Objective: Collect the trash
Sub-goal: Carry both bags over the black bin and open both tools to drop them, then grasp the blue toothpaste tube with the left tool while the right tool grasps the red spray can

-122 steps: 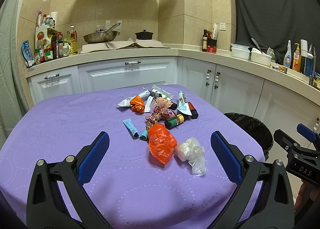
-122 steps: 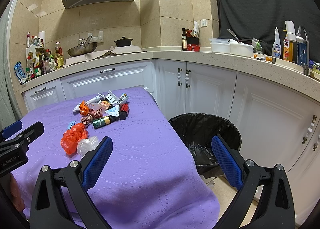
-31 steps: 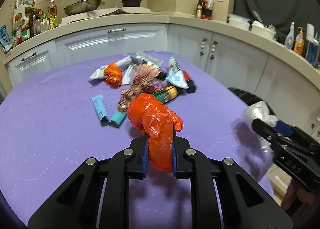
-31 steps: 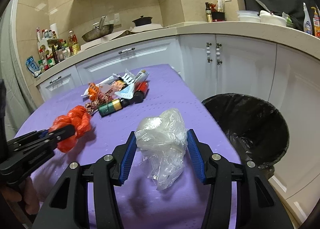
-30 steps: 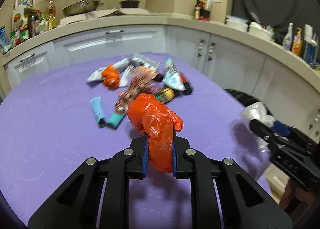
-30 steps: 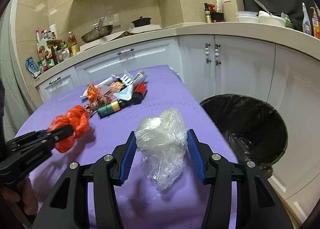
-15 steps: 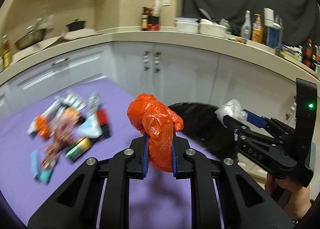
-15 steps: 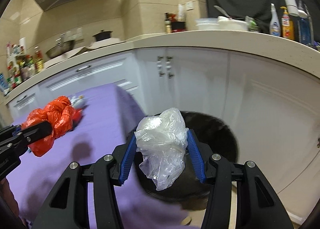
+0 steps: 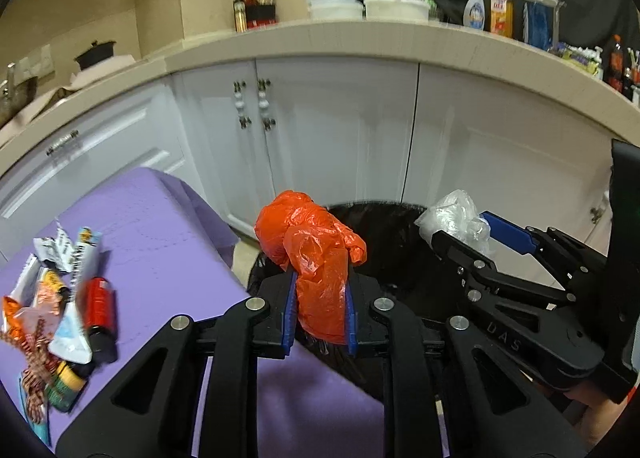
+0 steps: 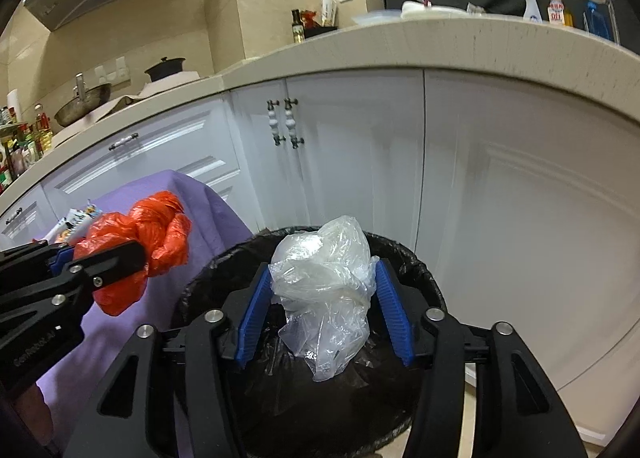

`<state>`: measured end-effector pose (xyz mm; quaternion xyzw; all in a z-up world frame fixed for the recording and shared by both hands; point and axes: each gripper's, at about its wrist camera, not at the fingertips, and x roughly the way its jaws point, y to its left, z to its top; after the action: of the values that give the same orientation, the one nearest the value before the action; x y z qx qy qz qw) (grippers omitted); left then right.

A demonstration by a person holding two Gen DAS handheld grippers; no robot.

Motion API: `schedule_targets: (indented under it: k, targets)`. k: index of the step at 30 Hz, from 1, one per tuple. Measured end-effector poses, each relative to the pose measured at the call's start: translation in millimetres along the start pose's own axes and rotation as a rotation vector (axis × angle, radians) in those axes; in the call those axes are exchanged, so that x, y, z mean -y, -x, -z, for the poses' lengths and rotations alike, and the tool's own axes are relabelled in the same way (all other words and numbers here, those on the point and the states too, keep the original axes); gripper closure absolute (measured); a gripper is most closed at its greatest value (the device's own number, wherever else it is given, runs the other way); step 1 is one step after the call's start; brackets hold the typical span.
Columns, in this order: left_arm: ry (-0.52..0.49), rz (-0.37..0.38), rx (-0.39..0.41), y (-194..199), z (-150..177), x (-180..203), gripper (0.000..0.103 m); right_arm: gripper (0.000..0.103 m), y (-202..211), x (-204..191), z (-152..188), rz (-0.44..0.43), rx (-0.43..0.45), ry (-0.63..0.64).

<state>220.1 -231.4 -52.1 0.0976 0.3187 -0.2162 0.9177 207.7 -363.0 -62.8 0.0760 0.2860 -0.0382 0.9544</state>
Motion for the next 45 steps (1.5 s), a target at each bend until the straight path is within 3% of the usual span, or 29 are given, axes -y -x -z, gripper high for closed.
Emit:
schedule_targets:
  k: [2,4,5,12,20,34,45]
  targets:
    - [0.017,0.005,-0.023,-5.7,-2.0,-2.0,0.076,0.041,-4.7,2.2,1.1,0.006,-0.006,-0.005]
    - [0.031,0.0,-0.013,-5.5,-3.6,-4.1,0.051,0.039,-6.0,5.1,3.1,0.009,-0.007,-0.016]
    - [0.037,-0.003,-0.002,-3.9,-3.9,-5.2,0.048,0.038,-6.5,6.0,2.9,0.012,-0.007,-0.02]
    - [0.05,-0.016,0.016,9.0,-3.6,-12.1,0.048,0.038,2.0,7.3,0.6,0.013,-0.005,-0.047]
    - [0.115,-0.085,0.048,57.8,12.6,-46.1,0.044,0.037,27.8,-31.6,-2.7,-0.061,0.003,-0.031]
    - [0.266,-0.365,0.048,162.0,84.2,-161.0,0.043,0.037,47.8,-169.8,4.7,-0.284,-0.012,0.121]
    - [0.388,-0.518,0.04,204.0,122.6,-239.0,0.043,0.037,25.0,-244.3,-2.4,-0.328,-0.064,0.205]
